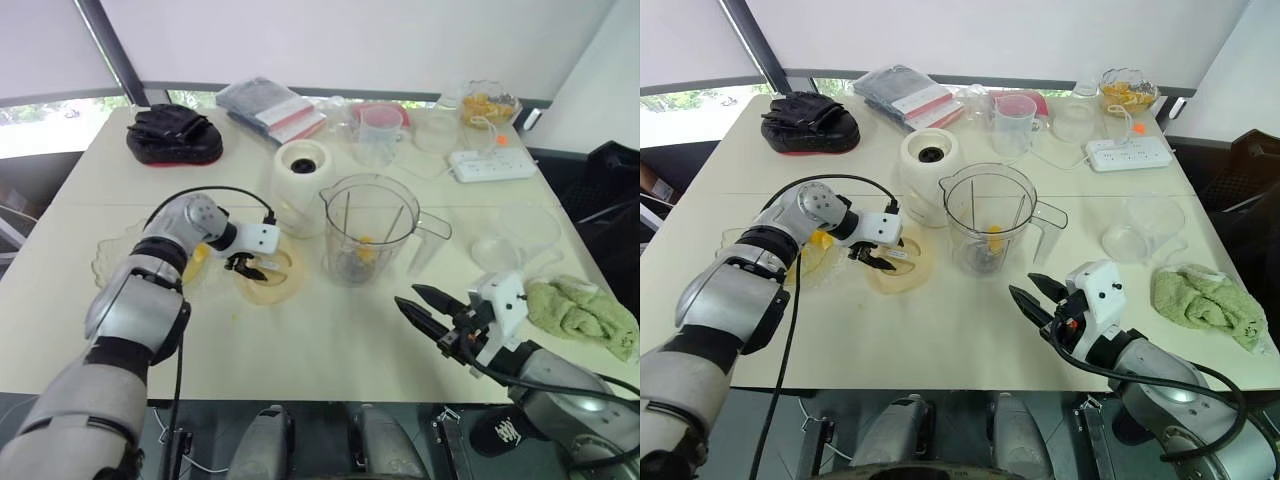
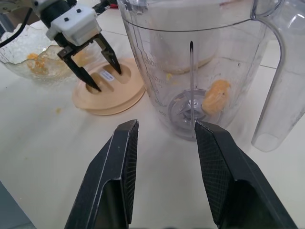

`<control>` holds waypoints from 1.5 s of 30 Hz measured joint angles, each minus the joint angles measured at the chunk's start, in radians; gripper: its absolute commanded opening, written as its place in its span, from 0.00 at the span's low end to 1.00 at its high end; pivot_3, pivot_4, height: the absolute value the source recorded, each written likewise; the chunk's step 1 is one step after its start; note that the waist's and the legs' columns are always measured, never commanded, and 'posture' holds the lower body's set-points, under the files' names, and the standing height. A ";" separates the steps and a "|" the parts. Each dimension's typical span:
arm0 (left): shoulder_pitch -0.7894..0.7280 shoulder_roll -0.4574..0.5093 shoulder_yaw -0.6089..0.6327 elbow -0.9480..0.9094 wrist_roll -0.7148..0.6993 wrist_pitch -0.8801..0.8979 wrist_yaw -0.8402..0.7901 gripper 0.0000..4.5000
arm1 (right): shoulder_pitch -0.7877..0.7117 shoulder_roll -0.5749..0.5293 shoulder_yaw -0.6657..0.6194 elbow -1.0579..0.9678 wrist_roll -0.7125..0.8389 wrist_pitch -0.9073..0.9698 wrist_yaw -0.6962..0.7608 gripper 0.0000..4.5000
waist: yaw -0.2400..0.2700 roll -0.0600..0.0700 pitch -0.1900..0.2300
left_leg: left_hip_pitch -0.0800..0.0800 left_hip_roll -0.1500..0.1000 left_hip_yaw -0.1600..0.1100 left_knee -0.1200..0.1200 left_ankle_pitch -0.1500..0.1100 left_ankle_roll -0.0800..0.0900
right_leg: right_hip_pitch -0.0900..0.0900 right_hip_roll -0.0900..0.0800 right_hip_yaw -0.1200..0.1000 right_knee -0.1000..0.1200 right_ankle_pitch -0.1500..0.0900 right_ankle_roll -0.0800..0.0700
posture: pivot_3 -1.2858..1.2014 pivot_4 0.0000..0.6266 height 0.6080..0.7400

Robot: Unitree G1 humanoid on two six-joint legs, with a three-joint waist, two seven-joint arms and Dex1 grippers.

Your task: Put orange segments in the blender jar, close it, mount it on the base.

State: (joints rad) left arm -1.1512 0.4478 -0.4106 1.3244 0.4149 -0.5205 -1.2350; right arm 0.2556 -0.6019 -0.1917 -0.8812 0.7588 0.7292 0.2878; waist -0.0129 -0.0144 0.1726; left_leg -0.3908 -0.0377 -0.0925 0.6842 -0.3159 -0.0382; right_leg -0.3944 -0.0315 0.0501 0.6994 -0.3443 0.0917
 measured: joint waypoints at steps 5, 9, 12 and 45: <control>-0.003 -0.015 -0.006 0.000 0.024 0.014 0.029 0.52 | 0.000 -0.002 0.000 -0.001 0.000 0.000 -0.008 0.43 | 0.001 0.000 -0.002 | 0.003 0.000 0.000 0.000 0.000 0.000 | 0.003 0.000 0.000 0.000 0.000 0.000 | 0.52 0.24 1.00; -0.005 -0.023 -0.008 0.004 0.037 0.013 0.025 0.14 | 0.006 -0.006 -0.003 -0.010 0.000 0.001 -0.014 0.43 | 0.004 0.000 -0.003 | 0.005 0.000 0.000 0.000 0.000 0.000 | 0.006 0.001 0.000 0.000 0.000 0.000 | 0.52 0.24 1.00; -0.005 -0.022 -0.004 0.006 0.036 0.016 0.027 0.06 | 0.010 -0.007 -0.007 -0.016 0.001 0.002 -0.014 0.43 | 0.003 0.000 -0.003 | 0.007 -0.001 -0.001 0.000 0.002 0.002 | 0.008 0.001 0.000 0.001 0.000 0.000 | 0.52 0.24 1.00; -0.072 0.203 0.146 -0.350 -0.443 0.110 -0.376 0.06 | -0.163 0.243 0.100 0.277 -0.427 -0.137 -0.211 0.98 | -0.012 -0.001 -0.002 | -0.001 0.000 0.000 0.000 0.002 0.001 | -0.003 0.000 0.001 0.003 0.000 0.000 | 0.52 0.24 1.00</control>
State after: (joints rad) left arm -1.2227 0.6510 -0.2642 0.9742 -0.0277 -0.4104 -1.6106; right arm 0.0930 -0.3591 -0.0916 -0.6047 0.3318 0.5924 0.0769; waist -0.0246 -0.0155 0.1703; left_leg -0.3917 -0.0378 -0.0927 0.6837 -0.3135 -0.0372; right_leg -0.3975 -0.0315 0.0510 0.7021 -0.3442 0.0917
